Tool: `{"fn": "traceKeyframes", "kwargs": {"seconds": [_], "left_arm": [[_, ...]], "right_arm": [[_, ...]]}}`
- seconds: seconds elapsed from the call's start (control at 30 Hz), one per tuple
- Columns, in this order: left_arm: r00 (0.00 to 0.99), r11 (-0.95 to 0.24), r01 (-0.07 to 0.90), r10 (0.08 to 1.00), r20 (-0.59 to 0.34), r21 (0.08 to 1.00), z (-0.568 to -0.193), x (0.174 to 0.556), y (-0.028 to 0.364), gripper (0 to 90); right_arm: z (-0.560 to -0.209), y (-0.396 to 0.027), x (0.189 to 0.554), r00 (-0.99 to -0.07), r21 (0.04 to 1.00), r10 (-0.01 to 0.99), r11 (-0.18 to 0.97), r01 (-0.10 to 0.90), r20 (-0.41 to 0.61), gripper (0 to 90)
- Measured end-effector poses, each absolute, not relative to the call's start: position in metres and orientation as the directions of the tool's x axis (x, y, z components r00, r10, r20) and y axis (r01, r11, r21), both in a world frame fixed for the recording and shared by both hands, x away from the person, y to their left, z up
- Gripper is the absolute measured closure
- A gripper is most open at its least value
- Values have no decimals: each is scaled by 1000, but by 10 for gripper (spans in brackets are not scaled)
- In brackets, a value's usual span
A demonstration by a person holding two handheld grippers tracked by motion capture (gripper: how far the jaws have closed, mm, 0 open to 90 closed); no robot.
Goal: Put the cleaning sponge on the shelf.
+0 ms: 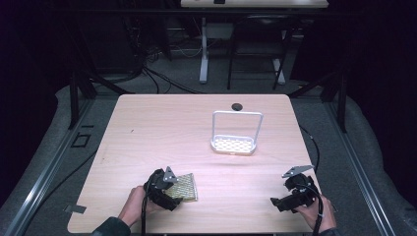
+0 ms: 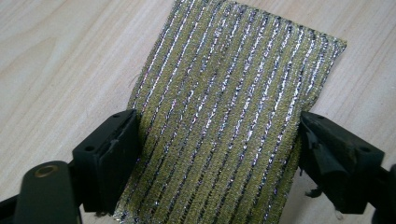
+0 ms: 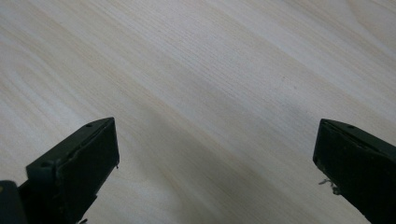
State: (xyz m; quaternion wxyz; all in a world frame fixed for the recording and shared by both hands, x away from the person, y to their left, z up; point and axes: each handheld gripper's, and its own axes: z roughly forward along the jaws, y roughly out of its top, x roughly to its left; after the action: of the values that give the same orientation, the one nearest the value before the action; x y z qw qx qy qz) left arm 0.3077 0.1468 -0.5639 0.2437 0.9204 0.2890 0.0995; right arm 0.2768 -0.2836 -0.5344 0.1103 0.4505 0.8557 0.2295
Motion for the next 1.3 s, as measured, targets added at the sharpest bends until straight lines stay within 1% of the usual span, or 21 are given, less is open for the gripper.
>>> {"fn": "traceKeyframes", "kwargs": {"seconds": [0.2, 0.23, 0.3, 0.33, 0.57, 0.7, 0.83, 1.07, 1.3], "left_arm": [[808, -702, 491, 588, 30, 516, -563, 309, 150, 257], [806, -699, 493, 591, 30, 518, -563, 310, 151, 257], [796, -689, 499, 604, 35, 525, -563, 310, 152, 301], [793, -687, 502, 609, 38, 526, -563, 310, 153, 349], [758, -655, 528, 650, 48, 540, -561, 312, 156, 496], [736, -644, 536, 674, 72, 545, -559, 312, 157, 555], [734, -642, 532, 675, 78, 552, -555, 312, 159, 573], [737, -642, 530, 672, 73, 553, -551, 312, 160, 572], [738, -642, 513, 669, 89, 570, -543, 309, 160, 570]], "right_arm": [[-534, -283, 277, -569, 496, 822, 487, 719, 18, 0], [-534, -283, 277, -569, 496, 822, 487, 719, 18, 0], [-534, -283, 277, -570, 496, 822, 487, 719, 19, 0], [-535, -283, 278, -574, 493, 819, 494, 717, 14, 0], [-536, -281, 277, -576, 484, 818, 499, 718, 11, 5], [-535, -283, 279, -579, 489, 815, 503, 713, 7, 4], [-535, -282, 277, -574, 499, 819, 492, 714, 13, 4], [-534, -285, 278, -571, 502, 821, 492, 712, 4, 4], [-535, -282, 276, -580, 500, 814, 513, 698, -25, 4]]}}
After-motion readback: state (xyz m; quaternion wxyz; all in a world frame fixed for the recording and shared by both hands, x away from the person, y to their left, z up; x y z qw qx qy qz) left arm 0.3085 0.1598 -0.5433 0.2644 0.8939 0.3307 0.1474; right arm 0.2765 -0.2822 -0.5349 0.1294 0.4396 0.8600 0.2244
